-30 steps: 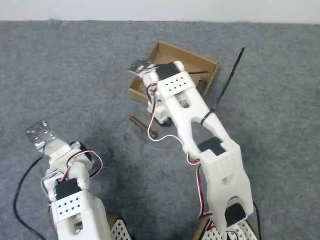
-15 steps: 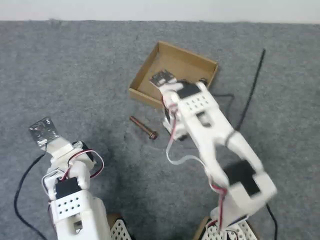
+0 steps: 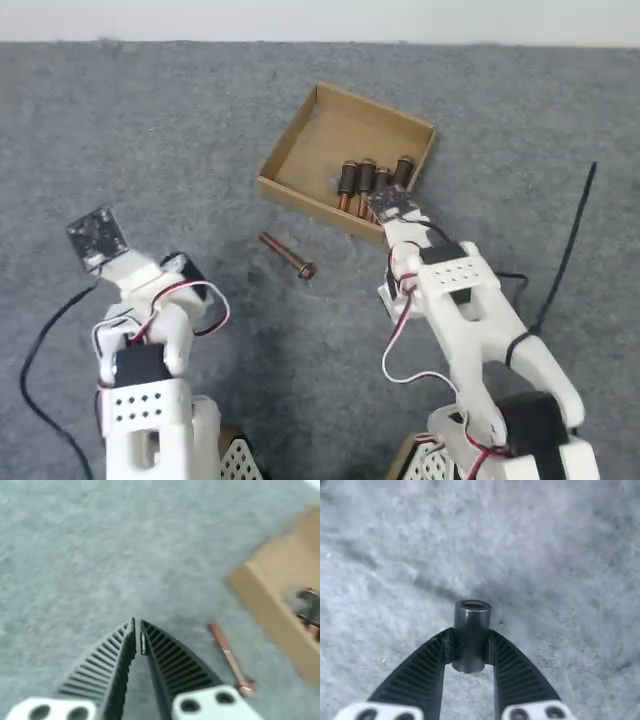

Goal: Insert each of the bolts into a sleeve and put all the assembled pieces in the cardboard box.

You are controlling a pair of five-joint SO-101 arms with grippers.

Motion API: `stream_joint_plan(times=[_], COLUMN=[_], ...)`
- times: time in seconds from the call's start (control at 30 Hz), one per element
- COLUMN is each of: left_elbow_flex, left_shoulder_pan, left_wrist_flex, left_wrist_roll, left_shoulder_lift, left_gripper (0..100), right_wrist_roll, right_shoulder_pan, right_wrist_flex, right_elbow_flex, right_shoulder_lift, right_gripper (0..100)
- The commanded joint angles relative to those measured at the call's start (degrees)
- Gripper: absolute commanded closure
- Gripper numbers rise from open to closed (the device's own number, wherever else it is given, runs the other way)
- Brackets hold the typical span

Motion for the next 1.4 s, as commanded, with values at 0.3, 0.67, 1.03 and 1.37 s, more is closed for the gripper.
stream_joint_plan(times=[0.3, 0.67, 1.03, 1.37], left_elbow_flex=[-24.57, -45.67, -54.02, -55.87], left_shoulder_pan=[11.78, 13.10, 20.31, 20.22], left_wrist_flex=[2.81, 2.73, 2.46, 2.46], left_wrist_roll=[10.46, 17.23, 23.21, 25.67], left_shoulder_lift=[24.97, 58.55, 74.20, 83.25], left_gripper=[99, 99, 99, 80], right_wrist_roll=[1.85, 2.02, 3.69, 3.78], right_shoulder_pan=[1.71, 1.71, 1.71, 1.71], right_wrist_flex=[-5.14, -7.60, -7.60, -8.40], right_elbow_flex=[1.67, 2.64, 2.64, 2.81], right_shoulder_lift=[-3.56, -3.56, -3.56, -3.47], right_gripper=[99.1, 99.1, 99.1, 99.1])
